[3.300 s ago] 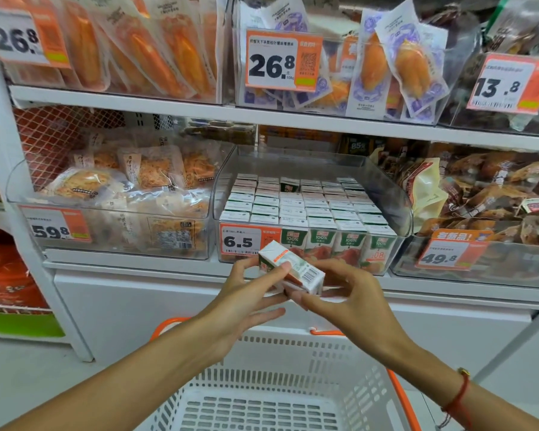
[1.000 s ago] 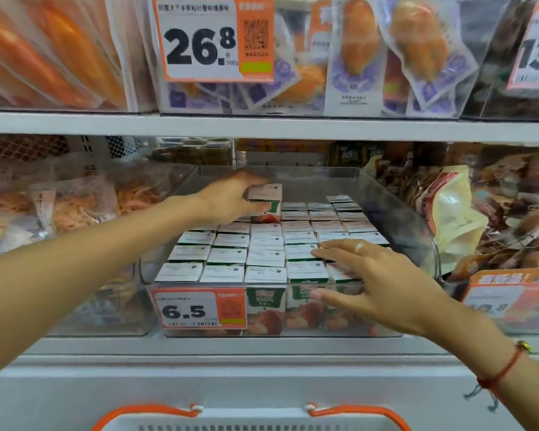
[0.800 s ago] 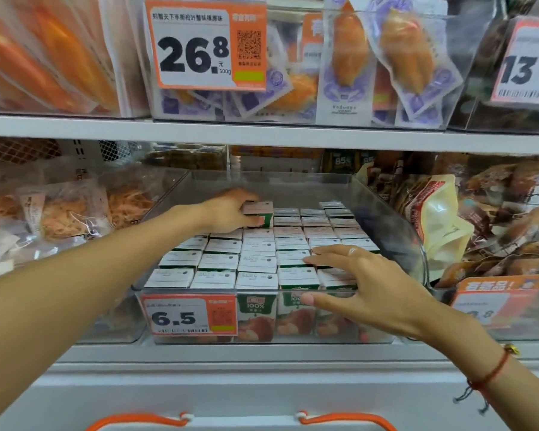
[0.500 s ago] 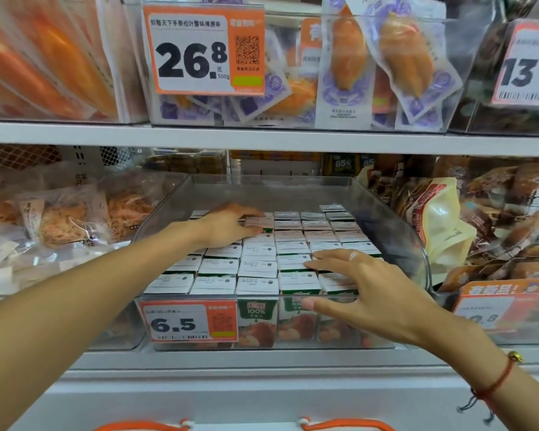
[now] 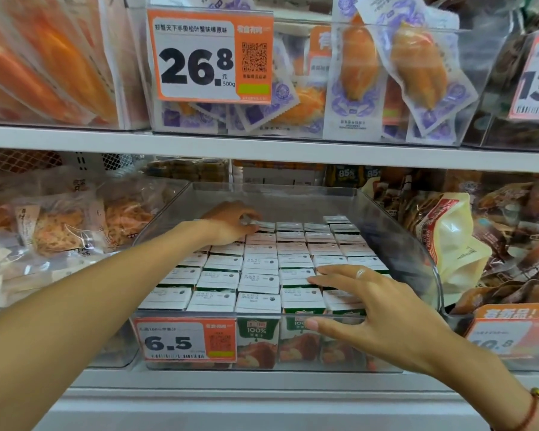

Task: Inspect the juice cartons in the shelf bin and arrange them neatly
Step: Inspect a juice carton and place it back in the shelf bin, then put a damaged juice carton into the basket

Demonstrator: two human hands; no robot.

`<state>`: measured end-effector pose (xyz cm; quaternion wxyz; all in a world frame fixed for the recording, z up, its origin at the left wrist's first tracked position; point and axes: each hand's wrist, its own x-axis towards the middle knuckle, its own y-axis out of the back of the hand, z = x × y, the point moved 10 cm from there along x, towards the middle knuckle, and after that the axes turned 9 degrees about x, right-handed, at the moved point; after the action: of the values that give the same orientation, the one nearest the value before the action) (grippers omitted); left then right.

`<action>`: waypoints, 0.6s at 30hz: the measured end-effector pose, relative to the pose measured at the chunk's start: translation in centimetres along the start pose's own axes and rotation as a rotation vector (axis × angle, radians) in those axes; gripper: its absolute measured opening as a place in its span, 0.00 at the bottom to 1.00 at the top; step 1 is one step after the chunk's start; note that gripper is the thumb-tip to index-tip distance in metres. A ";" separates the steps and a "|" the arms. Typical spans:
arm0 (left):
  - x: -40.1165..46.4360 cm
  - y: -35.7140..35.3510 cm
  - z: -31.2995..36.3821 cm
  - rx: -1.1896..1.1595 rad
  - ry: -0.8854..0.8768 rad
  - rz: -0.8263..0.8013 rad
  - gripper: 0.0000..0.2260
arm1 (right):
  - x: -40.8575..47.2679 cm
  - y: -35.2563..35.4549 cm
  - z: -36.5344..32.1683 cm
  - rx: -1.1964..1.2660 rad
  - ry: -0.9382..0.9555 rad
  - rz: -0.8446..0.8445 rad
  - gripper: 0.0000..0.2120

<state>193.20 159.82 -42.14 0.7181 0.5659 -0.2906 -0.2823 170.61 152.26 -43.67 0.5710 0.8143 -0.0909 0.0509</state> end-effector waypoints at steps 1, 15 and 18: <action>0.3 -0.2 0.2 0.013 0.004 -0.045 0.16 | 0.0 0.0 0.0 0.002 0.003 0.003 0.40; 4.4 -1.9 -1.4 -0.046 0.104 -0.195 0.20 | 0.2 0.1 0.1 0.059 0.012 0.022 0.40; 4.8 -1.5 -1.2 -0.009 0.018 -0.108 0.19 | 0.3 0.2 0.3 0.066 0.002 0.022 0.39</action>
<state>197.25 156.77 -43.39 0.7069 0.5802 -0.2516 -0.3169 170.85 151.92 -43.54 0.5432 0.8317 -0.0974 0.0611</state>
